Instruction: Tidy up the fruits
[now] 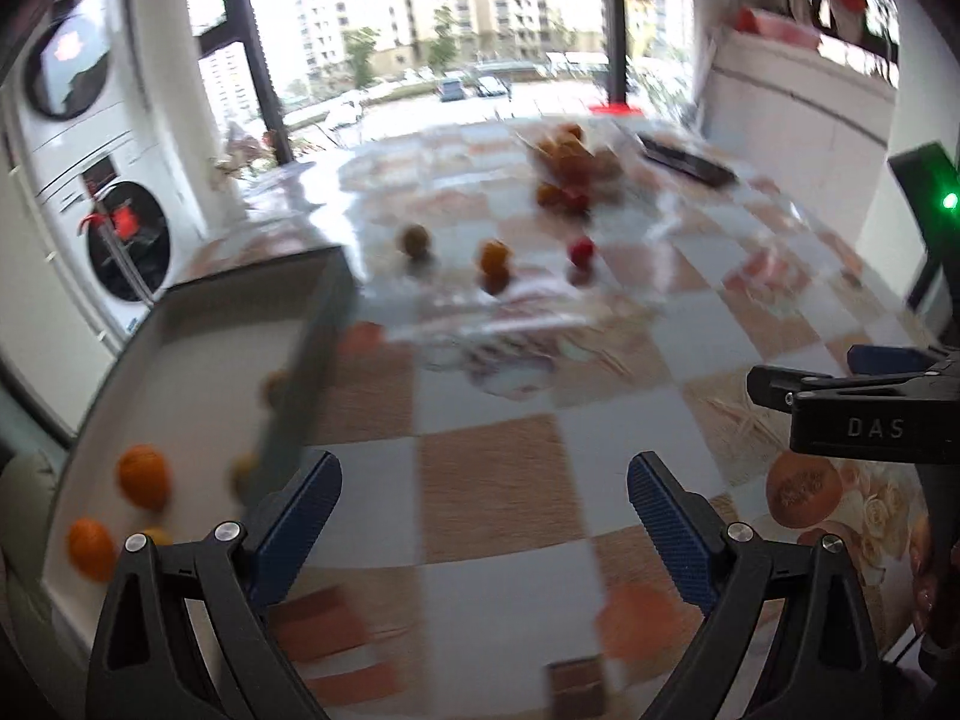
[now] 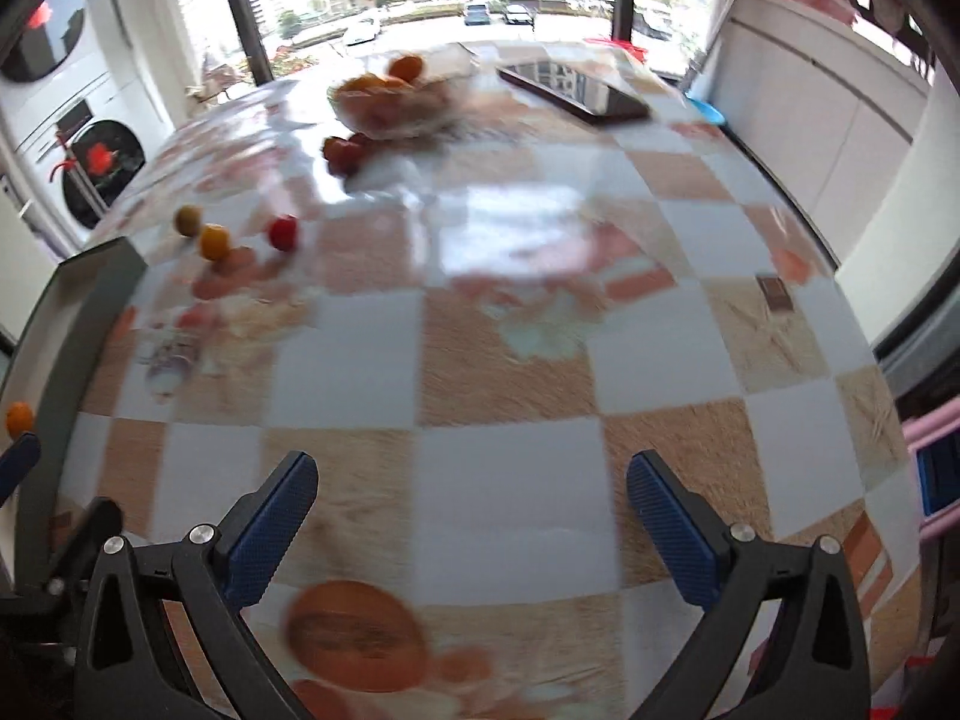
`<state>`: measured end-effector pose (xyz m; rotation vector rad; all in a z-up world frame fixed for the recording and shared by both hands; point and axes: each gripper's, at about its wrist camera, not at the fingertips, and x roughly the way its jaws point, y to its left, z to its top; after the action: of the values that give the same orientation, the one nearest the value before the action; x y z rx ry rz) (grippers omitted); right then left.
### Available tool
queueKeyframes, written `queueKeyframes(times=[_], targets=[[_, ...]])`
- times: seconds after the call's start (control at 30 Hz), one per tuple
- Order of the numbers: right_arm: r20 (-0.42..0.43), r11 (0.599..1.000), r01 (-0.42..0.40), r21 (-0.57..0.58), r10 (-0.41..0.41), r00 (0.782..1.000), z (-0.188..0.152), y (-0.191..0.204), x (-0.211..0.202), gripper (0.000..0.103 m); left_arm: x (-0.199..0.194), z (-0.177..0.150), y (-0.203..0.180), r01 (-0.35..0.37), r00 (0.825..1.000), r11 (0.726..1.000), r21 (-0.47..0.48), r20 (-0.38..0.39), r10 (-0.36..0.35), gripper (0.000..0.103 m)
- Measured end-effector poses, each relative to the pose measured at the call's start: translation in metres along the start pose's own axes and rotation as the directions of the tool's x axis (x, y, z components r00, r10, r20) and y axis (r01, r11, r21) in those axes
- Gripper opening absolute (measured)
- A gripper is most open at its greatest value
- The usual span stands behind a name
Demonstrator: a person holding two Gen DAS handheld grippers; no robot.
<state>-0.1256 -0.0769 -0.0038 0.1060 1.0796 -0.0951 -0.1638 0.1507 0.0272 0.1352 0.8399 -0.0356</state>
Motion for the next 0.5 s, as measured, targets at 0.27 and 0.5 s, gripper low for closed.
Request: queueKeyframes(times=[0.27,0.5], targets=[[0.085,0.997,0.049,-0.064,-0.044,0.995,-0.013,0.002,0.001,0.103,0.024,0.005,-0.014,0.011,0.999,1.000,0.025,-0.038,-0.010,0.097],[0.088,0.997,0.049,-0.062,-0.043,0.995,-0.015,0.000,-0.002,0.103,0.038,0.004,-0.001,0.090,0.992,0.992,-0.085,-0.078,-0.097,0.103]])
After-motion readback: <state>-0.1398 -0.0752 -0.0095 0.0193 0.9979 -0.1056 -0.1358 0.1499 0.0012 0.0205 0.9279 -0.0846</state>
